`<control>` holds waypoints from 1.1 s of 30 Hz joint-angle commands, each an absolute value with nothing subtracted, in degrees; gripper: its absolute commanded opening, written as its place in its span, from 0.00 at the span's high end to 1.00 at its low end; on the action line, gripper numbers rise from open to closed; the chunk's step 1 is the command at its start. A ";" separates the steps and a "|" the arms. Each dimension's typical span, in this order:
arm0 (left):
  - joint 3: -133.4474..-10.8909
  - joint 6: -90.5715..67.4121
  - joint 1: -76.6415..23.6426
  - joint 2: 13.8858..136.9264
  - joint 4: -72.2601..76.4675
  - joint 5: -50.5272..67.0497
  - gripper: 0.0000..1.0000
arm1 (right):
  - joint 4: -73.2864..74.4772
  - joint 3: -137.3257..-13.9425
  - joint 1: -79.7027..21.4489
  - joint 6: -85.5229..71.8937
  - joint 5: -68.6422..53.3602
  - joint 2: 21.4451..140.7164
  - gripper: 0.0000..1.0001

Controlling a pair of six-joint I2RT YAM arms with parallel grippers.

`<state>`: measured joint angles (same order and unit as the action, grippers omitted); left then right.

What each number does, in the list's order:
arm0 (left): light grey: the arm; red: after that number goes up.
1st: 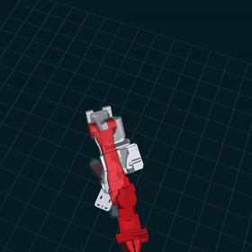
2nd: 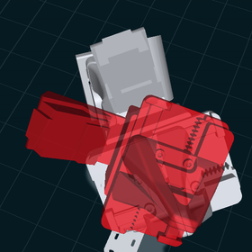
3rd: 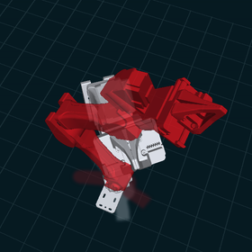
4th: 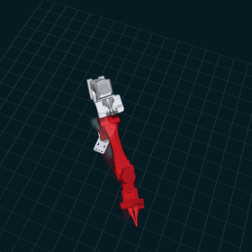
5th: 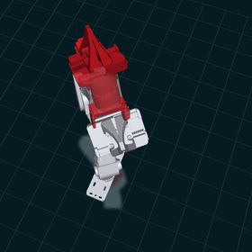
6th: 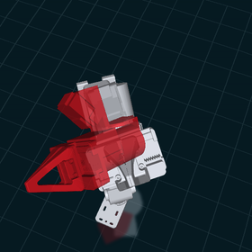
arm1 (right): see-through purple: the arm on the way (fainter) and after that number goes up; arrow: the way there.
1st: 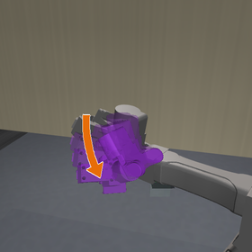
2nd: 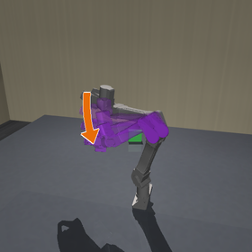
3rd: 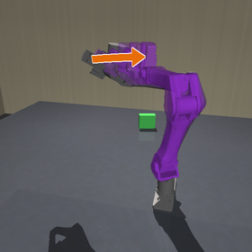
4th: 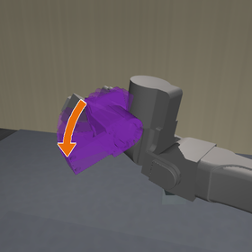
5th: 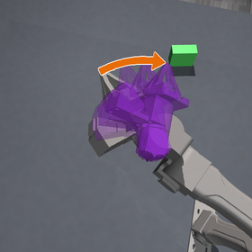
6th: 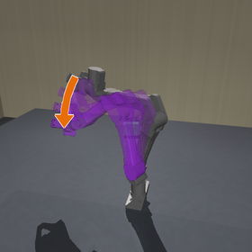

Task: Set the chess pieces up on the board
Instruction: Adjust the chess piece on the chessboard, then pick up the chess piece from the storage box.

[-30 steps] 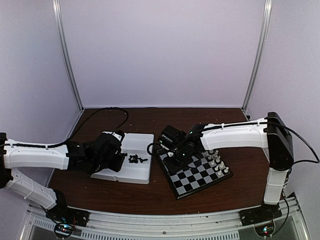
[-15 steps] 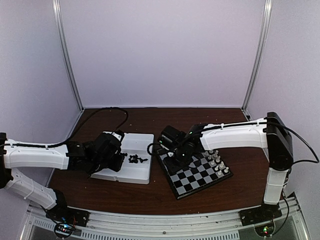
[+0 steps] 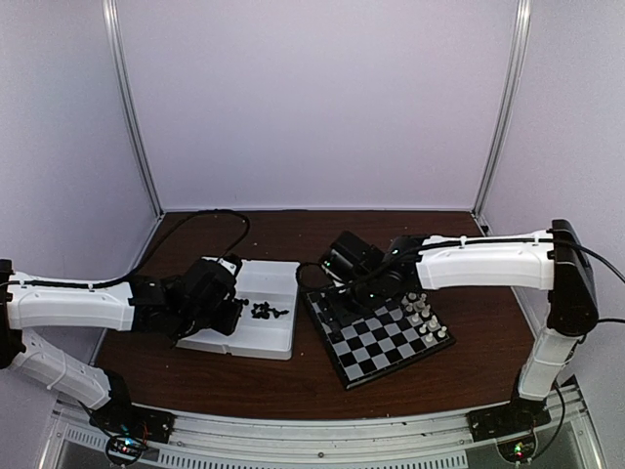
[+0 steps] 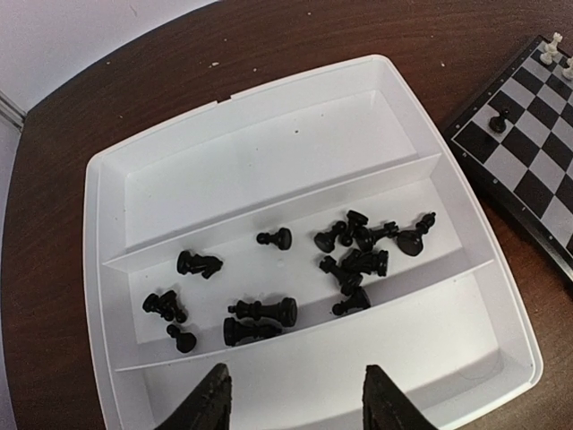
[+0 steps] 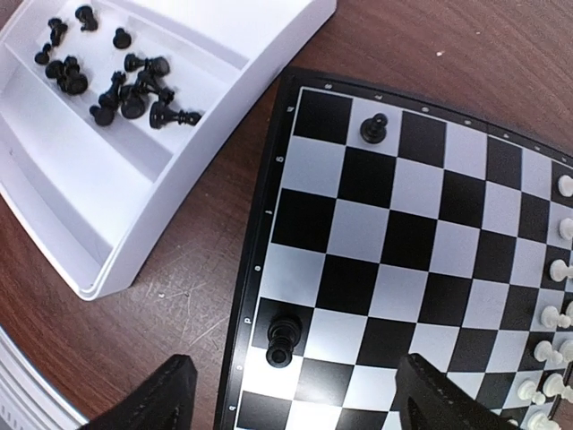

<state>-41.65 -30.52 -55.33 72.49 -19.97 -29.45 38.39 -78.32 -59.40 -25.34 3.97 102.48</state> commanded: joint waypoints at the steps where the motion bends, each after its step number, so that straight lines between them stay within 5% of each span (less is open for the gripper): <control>1: -41.64 -30.96 -54.46 71.03 -20.21 -28.23 0.49 | 35.08 -75.60 -59.77 -26.16 9.32 97.26 0.11; 3: -42.02 -30.89 -54.33 71.24 -20.66 -27.77 0.49 | 33.75 -74.16 -59.77 -26.42 10.53 95.36 0.01; 23: -49.75 -26.24 -54.21 74.24 -27.49 -23.44 0.28 | 26.42 -64.04 -59.66 -26.41 15.56 82.57 0.02; 33: -54.63 -32.74 -43.16 78.99 -32.74 -13.86 0.44 | 26.63 -64.06 -59.61 -25.90 15.29 82.44 0.03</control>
